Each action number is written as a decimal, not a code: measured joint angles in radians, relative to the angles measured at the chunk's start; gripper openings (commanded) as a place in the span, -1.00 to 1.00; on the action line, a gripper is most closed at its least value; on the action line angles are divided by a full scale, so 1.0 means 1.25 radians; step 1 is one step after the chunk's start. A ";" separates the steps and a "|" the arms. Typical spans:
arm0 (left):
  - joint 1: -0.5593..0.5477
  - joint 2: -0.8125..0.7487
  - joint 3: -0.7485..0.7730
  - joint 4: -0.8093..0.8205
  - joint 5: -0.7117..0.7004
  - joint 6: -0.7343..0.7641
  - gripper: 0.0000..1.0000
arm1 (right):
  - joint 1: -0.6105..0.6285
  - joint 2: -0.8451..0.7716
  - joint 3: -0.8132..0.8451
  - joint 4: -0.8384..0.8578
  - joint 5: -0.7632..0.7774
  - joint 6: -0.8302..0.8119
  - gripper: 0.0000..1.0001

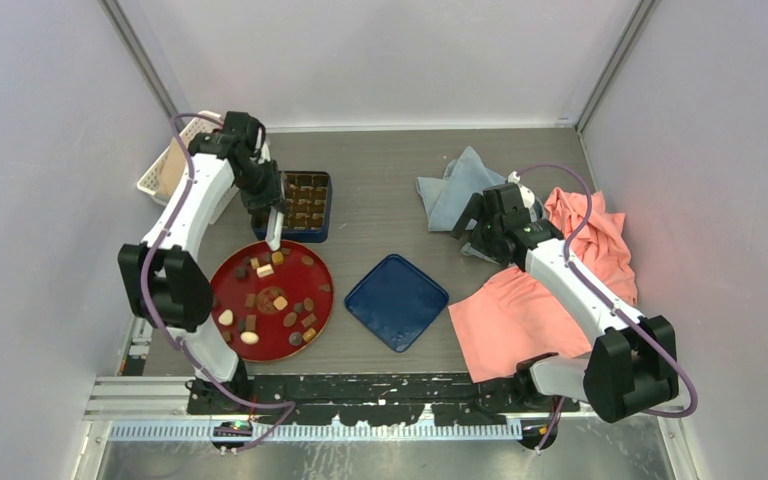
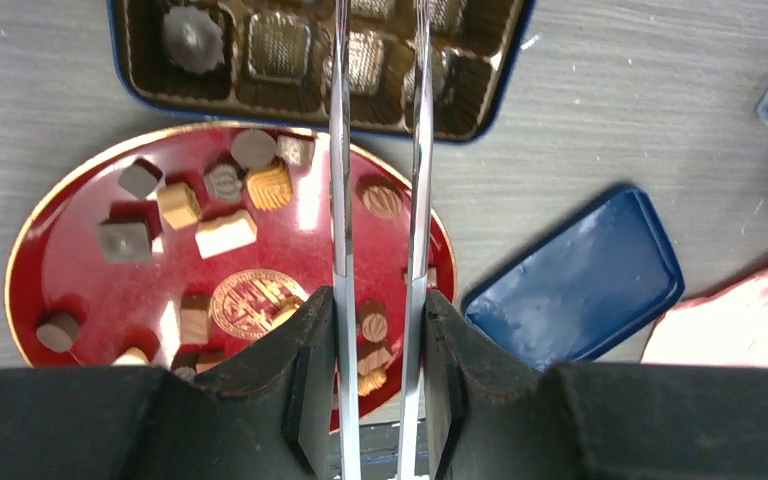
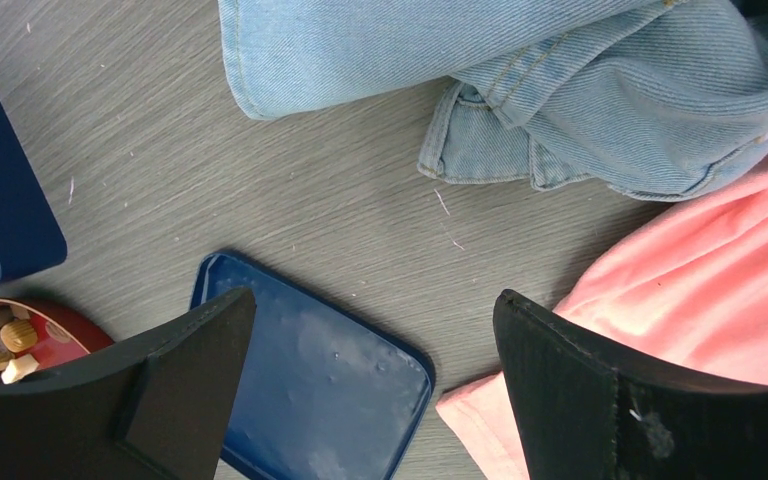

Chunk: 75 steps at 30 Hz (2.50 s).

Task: Pack the chocolate
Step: Pick up the fake chocolate from the plate, then place the fake chocolate in the packing box.

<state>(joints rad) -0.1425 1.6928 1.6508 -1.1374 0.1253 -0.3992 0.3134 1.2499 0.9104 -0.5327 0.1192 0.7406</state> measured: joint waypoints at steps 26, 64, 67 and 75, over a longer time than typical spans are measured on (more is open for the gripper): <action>0.067 0.201 0.075 0.028 0.042 0.054 -1.00 | 0.000 0.001 0.000 -0.008 0.009 -0.001 0.89; 0.067 0.203 0.075 0.033 0.044 0.057 -0.42 | 0.000 0.001 0.000 -0.011 0.015 -0.001 0.89; 0.067 0.202 0.075 0.033 0.046 0.056 -0.73 | 0.000 0.001 0.000 -0.011 0.014 -0.001 0.89; 0.067 0.124 0.050 0.033 0.054 0.055 -1.00 | 0.000 0.001 0.000 -0.011 0.014 -0.001 0.89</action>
<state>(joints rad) -0.0586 1.8473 1.7138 -1.0962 0.1925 -0.3309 0.3134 1.2507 0.9104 -0.5465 0.1364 0.7395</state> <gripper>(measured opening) 0.202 0.945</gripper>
